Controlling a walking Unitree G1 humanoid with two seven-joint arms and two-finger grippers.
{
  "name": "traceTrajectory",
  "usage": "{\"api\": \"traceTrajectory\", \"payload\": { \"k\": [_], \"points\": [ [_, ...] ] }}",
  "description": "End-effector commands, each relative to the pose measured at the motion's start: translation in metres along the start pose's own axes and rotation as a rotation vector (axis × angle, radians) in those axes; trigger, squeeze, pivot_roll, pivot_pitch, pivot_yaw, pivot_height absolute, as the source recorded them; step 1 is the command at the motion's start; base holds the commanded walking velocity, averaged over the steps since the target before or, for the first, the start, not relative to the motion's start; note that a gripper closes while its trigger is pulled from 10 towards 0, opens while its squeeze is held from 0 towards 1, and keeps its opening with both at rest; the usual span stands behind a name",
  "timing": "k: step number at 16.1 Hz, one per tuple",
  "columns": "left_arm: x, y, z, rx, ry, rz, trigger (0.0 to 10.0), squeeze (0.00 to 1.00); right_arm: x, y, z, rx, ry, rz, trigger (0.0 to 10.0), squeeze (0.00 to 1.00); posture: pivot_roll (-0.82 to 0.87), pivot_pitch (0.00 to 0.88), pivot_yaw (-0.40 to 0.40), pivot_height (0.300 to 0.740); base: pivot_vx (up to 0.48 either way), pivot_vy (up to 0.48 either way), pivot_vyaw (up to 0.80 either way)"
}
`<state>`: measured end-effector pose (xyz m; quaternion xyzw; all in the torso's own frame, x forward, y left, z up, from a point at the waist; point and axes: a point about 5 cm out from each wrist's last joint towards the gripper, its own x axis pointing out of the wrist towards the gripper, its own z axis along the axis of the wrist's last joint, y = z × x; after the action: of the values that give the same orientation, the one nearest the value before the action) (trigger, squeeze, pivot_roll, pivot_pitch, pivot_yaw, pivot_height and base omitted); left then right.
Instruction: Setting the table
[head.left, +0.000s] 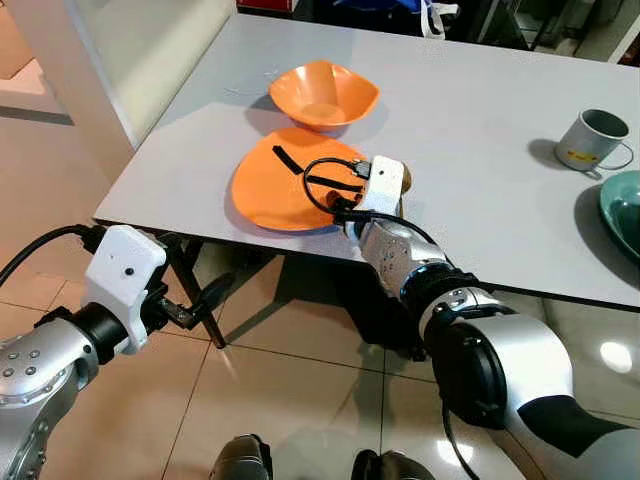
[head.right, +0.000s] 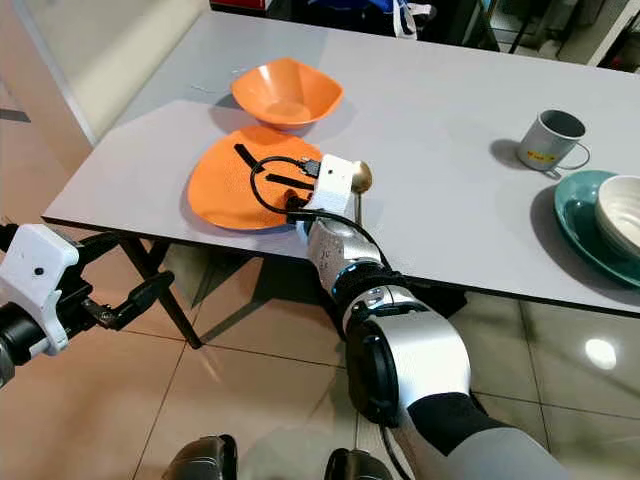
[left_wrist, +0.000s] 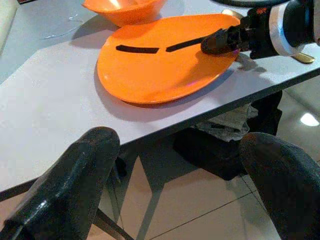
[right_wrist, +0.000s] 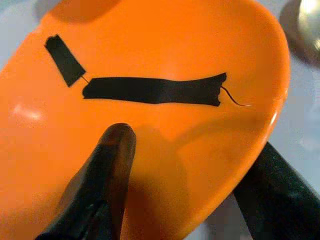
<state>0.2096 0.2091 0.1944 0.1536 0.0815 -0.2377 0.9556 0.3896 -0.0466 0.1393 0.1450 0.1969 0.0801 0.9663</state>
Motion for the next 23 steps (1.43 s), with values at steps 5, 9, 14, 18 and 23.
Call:
{"api": "traceTrajectory", "payload": {
  "k": [5, 9, 14, 18, 23],
  "points": [
    [0.000, -0.002, 0.003, 0.005, 0.002, -0.022, 10.0, 0.00, 0.000, 0.002, 0.015, -0.292, -0.071, -0.019, 10.0, 0.00, 0.24, 0.150, -0.041, 0.740, 0.000, 0.000, 0.00],
    [0.000, -0.003, 0.004, 0.007, 0.001, -0.028, 10.0, 0.00, 0.000, 0.006, 0.000, -0.321, 0.030, 0.037, 10.0, 0.00, 0.24, 0.147, -0.041, 0.740, 0.000, 0.000, 0.00],
    [0.000, -0.002, 0.004, 0.007, 0.003, -0.030, 10.0, 0.00, -0.002, 0.014, 0.002, 0.107, 0.195, 0.145, 10.0, 0.00, 0.23, 0.136, -0.036, 0.740, 0.000, 0.000, 0.00],
    [0.003, 0.000, 0.004, 0.007, -0.001, -0.029, 10.0, 0.00, -0.004, 0.019, 0.020, -0.028, 0.230, 0.154, 10.0, 0.00, 0.22, 0.122, -0.034, 0.740, 0.000, 0.000, 0.00],
    [0.005, 0.002, 0.006, 0.013, -0.013, -0.023, 10.0, 0.00, -0.003, 0.008, 0.045, -0.133, 0.070, 0.023, 10.0, 0.00, 0.23, 0.096, -0.040, 0.740, 0.000, 0.000, 0.00]
  ]
}}
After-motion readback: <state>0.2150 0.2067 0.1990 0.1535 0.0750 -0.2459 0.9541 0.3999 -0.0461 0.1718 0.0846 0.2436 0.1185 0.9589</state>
